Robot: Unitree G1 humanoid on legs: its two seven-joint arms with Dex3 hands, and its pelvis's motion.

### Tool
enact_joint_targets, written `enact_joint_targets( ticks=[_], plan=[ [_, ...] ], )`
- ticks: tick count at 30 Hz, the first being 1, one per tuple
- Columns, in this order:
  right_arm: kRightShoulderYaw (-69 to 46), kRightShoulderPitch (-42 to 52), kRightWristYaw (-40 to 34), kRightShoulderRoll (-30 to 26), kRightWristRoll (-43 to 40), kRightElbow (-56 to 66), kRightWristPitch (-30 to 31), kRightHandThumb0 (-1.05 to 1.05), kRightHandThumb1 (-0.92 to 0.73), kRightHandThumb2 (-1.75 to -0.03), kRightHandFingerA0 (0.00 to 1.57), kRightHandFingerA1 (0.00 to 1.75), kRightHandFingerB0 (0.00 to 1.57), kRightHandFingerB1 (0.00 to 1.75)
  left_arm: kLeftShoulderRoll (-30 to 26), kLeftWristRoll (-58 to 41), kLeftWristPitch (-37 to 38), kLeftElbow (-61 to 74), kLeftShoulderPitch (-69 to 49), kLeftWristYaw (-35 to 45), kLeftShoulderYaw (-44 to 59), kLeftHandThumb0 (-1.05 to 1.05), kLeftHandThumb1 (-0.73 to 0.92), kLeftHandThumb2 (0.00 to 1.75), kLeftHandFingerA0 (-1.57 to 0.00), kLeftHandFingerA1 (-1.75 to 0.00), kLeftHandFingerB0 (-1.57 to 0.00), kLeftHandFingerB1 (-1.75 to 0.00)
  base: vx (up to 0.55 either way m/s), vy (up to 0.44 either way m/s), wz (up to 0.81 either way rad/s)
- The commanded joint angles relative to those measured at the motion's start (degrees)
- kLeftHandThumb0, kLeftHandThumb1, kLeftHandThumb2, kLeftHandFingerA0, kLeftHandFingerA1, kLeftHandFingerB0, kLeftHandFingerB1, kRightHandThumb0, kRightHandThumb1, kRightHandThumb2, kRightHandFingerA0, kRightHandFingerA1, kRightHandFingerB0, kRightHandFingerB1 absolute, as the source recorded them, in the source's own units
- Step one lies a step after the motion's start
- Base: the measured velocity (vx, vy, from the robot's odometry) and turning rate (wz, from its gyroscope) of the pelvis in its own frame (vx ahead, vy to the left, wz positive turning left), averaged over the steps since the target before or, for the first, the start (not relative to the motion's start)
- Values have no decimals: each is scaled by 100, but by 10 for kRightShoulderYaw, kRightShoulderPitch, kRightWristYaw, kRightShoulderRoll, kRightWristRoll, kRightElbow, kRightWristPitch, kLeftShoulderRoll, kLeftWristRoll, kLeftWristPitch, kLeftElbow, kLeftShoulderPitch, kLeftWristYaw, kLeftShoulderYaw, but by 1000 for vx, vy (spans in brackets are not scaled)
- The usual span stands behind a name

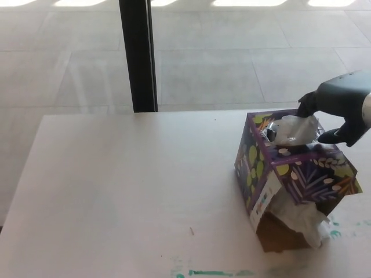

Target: The robot uses its right hand to pull out a tissue from the tissue box kept in the middle of the desk and put it on the right side

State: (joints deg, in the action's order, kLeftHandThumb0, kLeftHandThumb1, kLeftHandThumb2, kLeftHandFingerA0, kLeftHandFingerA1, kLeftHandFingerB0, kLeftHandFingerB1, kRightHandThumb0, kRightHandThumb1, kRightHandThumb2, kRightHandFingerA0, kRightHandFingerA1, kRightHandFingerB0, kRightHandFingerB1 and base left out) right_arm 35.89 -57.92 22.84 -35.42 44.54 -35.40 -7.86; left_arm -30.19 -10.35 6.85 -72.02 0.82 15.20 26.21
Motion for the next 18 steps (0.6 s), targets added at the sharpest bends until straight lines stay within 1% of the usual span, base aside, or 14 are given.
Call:
enact_joint_targets(
  ticks=[1, 4, 5, 7, 8, 9, 10, 11, 12, 13, 14, 15, 16, 18],
  plan=[
    [31, 9, -28, -22, 75, 7, -19, -37, -63, -60, 76, 126, 63, 49, -12, -5, 15, 2, -3, 3, 1, -105, 78, 87, -79, -136, -55, -129, 0, 0, 0],
    [31, 9, -15, -20, 73, 13, -16, -37, -62, -59, 76, 115, 65, 46, -13, 0, 20, 3, -2, 6, -4, -105, 80, 83, -76, -137, -54, -130, 0, 0, 0],
    [26, 19, -51, -16, 68, 9, -30, -39, -63, -60, 75, 133, 68, 82, -11, -14, 13, 2, 0, 13, 8, -105, 78, 85, -75, -139, -55, -130, 0, 0, 0],
    [28, 24, -61, -17, 77, 14, -32, -41, -61, -62, 79, 131, 70, 74, -10, -9, 16, 3, -2, 8, 5, -105, 78, 82, -78, -135, -57, -129, 0, 0, 0],
    [27, 25, -66, -15, 80, 14, -34, -39, -65, -62, 75, 144, 70, 81, -10, -10, 17, 3, -2, 10, 5, -105, 78, 82, -77, -135, -57, -130, 0, 0, 0],
    [27, 26, -68, -14, 81, 14, -35, -39, -65, -62, 75, 144, 70, 81, -10, -10, 17, 3, -3, 11, 6, -105, 78, 82, -77, -135, -57, -130, 0, 0, 0],
    [27, 27, -67, -11, 82, 16, -32, -38, -66, -64, 72, 155, 68, 86, -10, -10, 16, 2, -2, 9, 5, -105, 80, 80, -77, -136, -56, -130, 0, 0, 0],
    [25, 33, -108, -8, 83, 14, -51, -35, -65, -64, 78, 156, 74, 84, -10, -11, 19, 3, -6, 15, 7, -105, 78, 83, -83, -133, -58, -130, 0, 0, 0],
    [24, 34, -109, -8, 84, 14, -52, -35, -65, -64, 78, 156, 74, 84, -10, -11, 19, 3, -6, 15, 7, -105, 78, 83, -83, -133, -58, -130, 0, 0, 0],
    [22, 34, -119, -4, 82, 11, -55, -35, -66, -64, 74, 158, 74, 73, -10, -10, 24, 5, -7, 15, 6, -105, 78, 83, -83, -132, -61, -132, 0, 0, 0],
    [21, 34, -120, -4, 83, 10, -56, -35, -66, -64, 74, 158, 74, 73, -10, -10, 24, 5, -7, 15, 6, -105, 78, 83, -83, -132, -61, -132, 0, 0, 0],
    [14, 41, -152, -1, 80, 10, -65, -37, -65, -59, 80, 161, 81, 63, -11, -9, 23, 3, -6, 11, 6, -105, 80, 82, -82, -131, -59, -131, 0, 0, 0],
    [9, 45, -172, 1, 75, 8, -75, -35, -65, -60, 77, 169, 80, 83, -11, -8, 23, 1, -5, 9, 6, -105, 85, 80, -77, -134, -54, -132, 0, 0, 0],
    [1, 51, -198, 4, 73, 10, -84, -38, -65, -59, 76, 172, 80, 79, -9, -9, 25, -2, -4, 6, 7, -105, 83, 81, -79, -132, -54, -133, 0, 0, 0]
  ],
)
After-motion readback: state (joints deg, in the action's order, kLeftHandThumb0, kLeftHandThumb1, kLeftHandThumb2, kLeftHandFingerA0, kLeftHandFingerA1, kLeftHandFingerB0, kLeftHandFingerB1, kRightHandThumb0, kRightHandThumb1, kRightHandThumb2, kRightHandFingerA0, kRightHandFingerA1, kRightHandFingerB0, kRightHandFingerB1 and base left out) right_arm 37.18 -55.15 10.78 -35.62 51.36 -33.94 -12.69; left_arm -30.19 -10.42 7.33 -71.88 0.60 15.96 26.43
